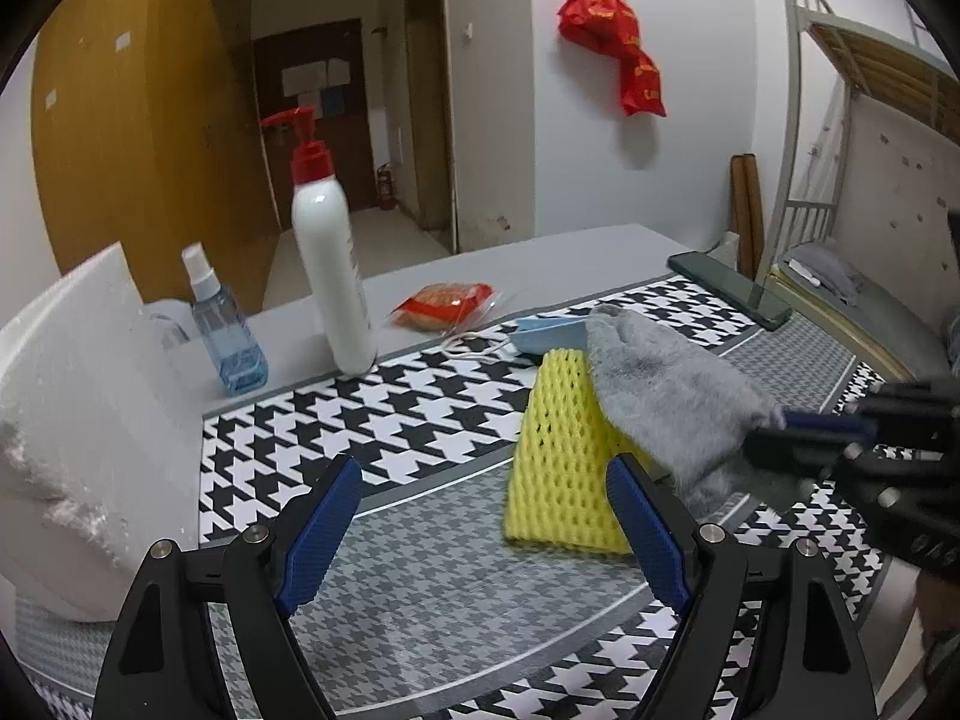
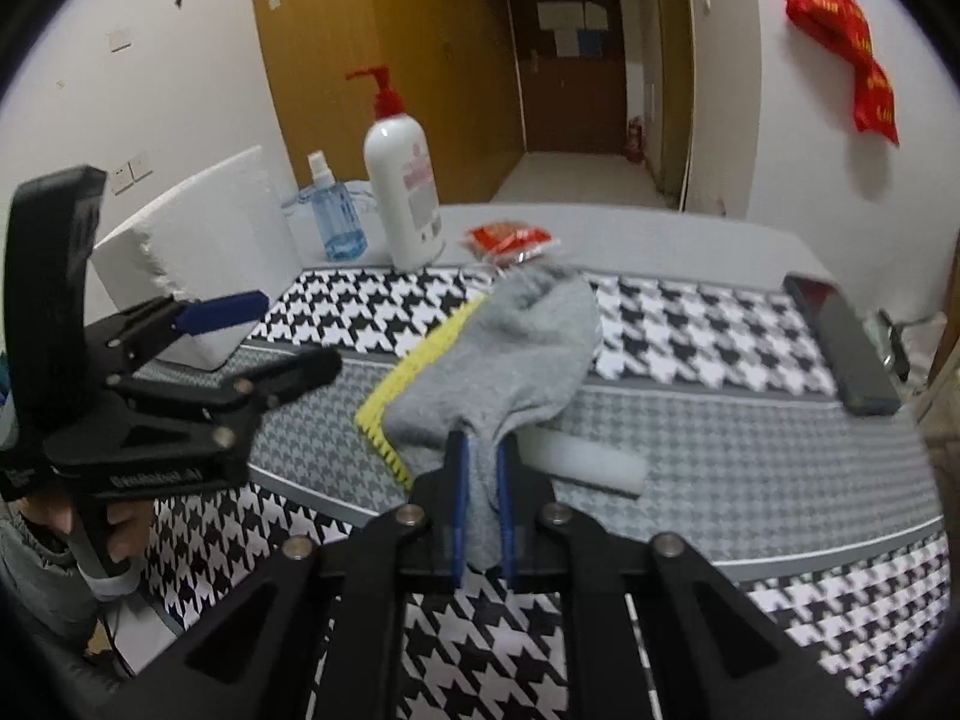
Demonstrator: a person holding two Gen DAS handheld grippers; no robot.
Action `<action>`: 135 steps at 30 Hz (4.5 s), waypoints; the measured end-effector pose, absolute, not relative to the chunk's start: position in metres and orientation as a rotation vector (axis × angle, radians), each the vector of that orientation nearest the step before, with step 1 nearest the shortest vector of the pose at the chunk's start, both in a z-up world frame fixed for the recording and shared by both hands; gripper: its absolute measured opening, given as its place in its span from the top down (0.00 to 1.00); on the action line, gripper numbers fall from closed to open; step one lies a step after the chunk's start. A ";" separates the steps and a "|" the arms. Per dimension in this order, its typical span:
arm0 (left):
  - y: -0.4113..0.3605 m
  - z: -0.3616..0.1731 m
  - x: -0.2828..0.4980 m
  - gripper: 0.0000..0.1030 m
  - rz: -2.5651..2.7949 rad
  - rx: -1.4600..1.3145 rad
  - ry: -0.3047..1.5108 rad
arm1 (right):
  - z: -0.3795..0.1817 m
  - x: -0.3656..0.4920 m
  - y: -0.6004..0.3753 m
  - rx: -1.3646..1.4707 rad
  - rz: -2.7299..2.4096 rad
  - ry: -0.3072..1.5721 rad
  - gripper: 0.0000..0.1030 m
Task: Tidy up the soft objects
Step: 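Close the left tool on the yellow foam-net sponge and lift it, then lift the grey sock with the right tool while the left tool holds the sponge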
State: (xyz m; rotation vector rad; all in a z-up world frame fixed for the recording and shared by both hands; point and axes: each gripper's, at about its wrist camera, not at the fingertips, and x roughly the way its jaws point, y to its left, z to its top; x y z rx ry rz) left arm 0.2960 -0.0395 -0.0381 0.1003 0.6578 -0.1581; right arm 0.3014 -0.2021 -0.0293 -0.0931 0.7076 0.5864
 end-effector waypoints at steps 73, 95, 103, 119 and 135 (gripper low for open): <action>-0.021 -0.048 0.271 0.80 -0.310 0.073 0.792 | -0.055 0.236 -0.272 -0.013 0.580 0.764 0.87; -0.036 -0.071 0.272 0.38 -0.276 0.266 0.860 | -0.053 0.234 -0.268 -0.002 0.582 0.734 0.54; -0.033 -0.088 0.275 0.64 -0.277 0.279 0.910 | -0.059 0.241 -0.266 -0.005 0.579 0.759 0.54; -0.001 -0.034 0.252 0.82 -0.269 0.145 0.745 | -0.070 0.256 -0.251 -0.021 0.527 0.799 0.54; 0.022 -0.038 0.247 0.82 -0.285 0.074 0.725 | -0.087 0.280 -0.231 -0.127 0.403 0.892 0.54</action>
